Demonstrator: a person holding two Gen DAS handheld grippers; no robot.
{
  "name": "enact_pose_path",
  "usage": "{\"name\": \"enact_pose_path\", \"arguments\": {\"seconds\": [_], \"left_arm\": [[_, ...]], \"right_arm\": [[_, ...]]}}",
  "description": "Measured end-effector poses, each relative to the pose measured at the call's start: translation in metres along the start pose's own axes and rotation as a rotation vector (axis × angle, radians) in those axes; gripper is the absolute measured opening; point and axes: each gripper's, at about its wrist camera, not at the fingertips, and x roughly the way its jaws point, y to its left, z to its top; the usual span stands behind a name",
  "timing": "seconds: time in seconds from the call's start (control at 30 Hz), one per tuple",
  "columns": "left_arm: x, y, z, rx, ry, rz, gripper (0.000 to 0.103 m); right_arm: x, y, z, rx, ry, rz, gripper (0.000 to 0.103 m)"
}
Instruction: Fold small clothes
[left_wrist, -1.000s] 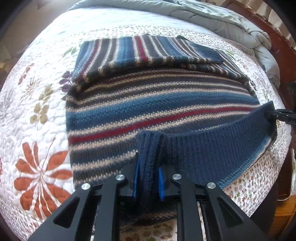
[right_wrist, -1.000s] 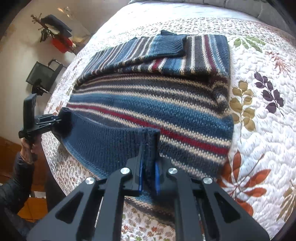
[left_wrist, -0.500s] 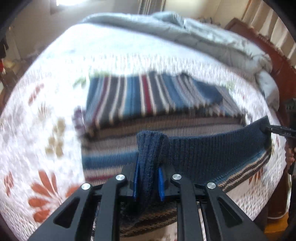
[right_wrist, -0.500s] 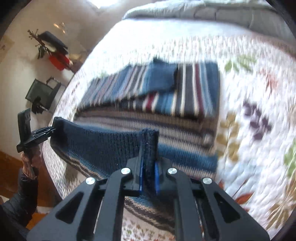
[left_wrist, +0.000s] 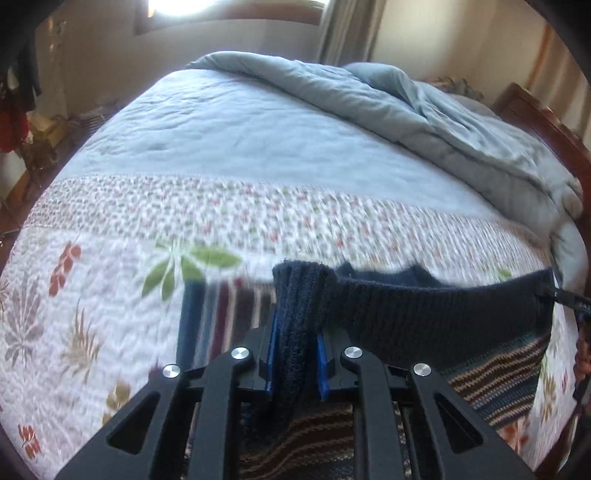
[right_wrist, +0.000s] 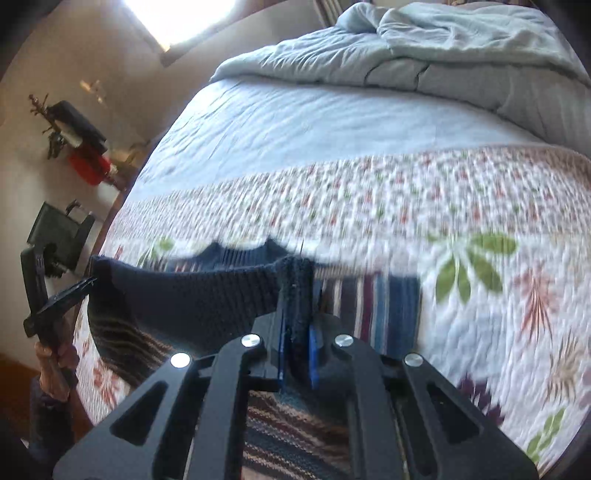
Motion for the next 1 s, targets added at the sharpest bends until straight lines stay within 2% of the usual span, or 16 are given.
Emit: {"name": "enact_pose_path", "arguments": {"seconds": [0.1,0.2,0.4,0.57,0.67,0.73,0.77,0.8,0.83,1.0], "left_arm": [[0.027,-0.003,0.018,0.003,-0.005,0.037,0.017],[0.065,-0.005,0.025,0.016,0.038,0.084,0.017],[0.121,-0.002,0.015,0.030,0.137,0.143,0.018],[0.145,-0.005,0.003,0.059,0.174,0.200,0.023],[0.145,-0.008,0.002,0.081,0.167,0.227,0.028],[0.135,-0.006,0.004,0.074,0.157,0.223,0.042],[0.128,-0.003,0.004,0.066,0.151,0.217,0.045],[0.121,-0.001,0.003,0.059,0.146,0.211,0.051],[0.108,0.006,0.002,0.050,0.145,0.209,0.056],[0.054,0.038,-0.032,0.044,0.149,0.203,0.066]], "right_arm": [[0.023,-0.009,0.018,0.021,0.000,-0.028,0.008],[0.054,-0.020,0.029,0.038,0.013,-0.062,0.008],[0.113,-0.046,0.030,0.083,0.071,-0.100,0.008],[0.142,-0.053,0.018,0.092,0.127,-0.140,0.009],[0.145,-0.050,0.014,0.080,0.125,-0.157,0.012],[0.138,-0.047,0.013,0.084,0.122,-0.145,0.021],[0.128,-0.047,0.011,0.080,0.118,-0.144,0.029],[0.123,-0.047,0.011,0.073,0.115,-0.142,0.032],[0.109,-0.045,0.005,0.052,0.109,-0.145,0.033],[0.055,-0.043,-0.037,0.026,0.120,-0.084,0.037]]}}
